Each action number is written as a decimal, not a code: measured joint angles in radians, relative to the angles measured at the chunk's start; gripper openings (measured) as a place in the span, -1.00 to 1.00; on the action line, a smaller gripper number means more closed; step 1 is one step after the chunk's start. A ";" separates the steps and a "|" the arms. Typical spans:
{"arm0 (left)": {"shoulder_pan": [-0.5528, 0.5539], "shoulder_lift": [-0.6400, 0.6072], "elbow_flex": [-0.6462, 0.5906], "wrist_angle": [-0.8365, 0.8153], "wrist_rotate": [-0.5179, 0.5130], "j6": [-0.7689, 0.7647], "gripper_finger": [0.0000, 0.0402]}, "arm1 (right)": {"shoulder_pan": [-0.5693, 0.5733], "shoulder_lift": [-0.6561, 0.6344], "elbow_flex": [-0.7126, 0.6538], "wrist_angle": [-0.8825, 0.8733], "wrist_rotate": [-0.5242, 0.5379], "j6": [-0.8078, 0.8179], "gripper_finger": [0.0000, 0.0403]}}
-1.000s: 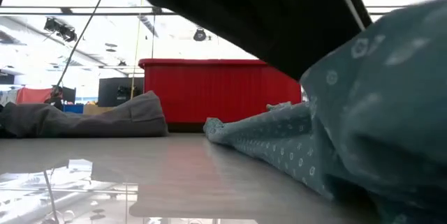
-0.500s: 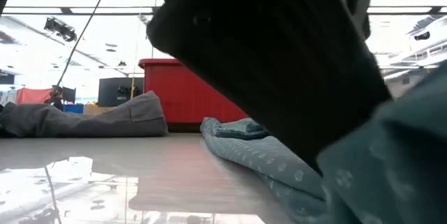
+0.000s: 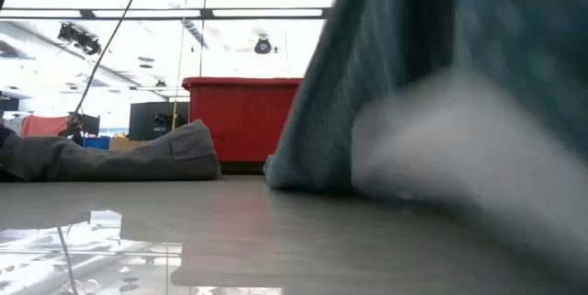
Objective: Fold laundry
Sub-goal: Fold the dark green polo
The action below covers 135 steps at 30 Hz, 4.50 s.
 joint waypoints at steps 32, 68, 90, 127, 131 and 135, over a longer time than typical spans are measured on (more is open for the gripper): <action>0.524 -0.125 -0.298 -0.452 -0.185 -0.429 -0.83 | -1.009 0.025 -0.148 0.122 -0.340 -0.098 -0.75; 0.632 -0.349 -0.562 -0.005 0.154 -0.035 -0.42 | -0.950 -0.117 -0.148 -0.086 -0.271 0.231 -0.12; 0.328 -0.105 -0.485 0.508 -0.110 -0.604 -0.42 | -0.247 -0.393 -0.344 0.040 -0.029 0.513 -0.22; 0.024 -0.065 -0.292 0.217 -0.241 -0.023 -0.42 | -0.055 0.058 -0.313 0.255 0.268 -0.349 -0.37; 0.025 -0.033 -0.293 0.275 -0.240 0.043 -0.42 | -0.066 0.054 -0.314 0.257 0.256 -0.366 -0.47; 0.033 0.013 -0.292 0.336 -0.237 0.108 -0.42 | -0.091 0.054 -0.314 0.261 0.251 -0.368 -0.56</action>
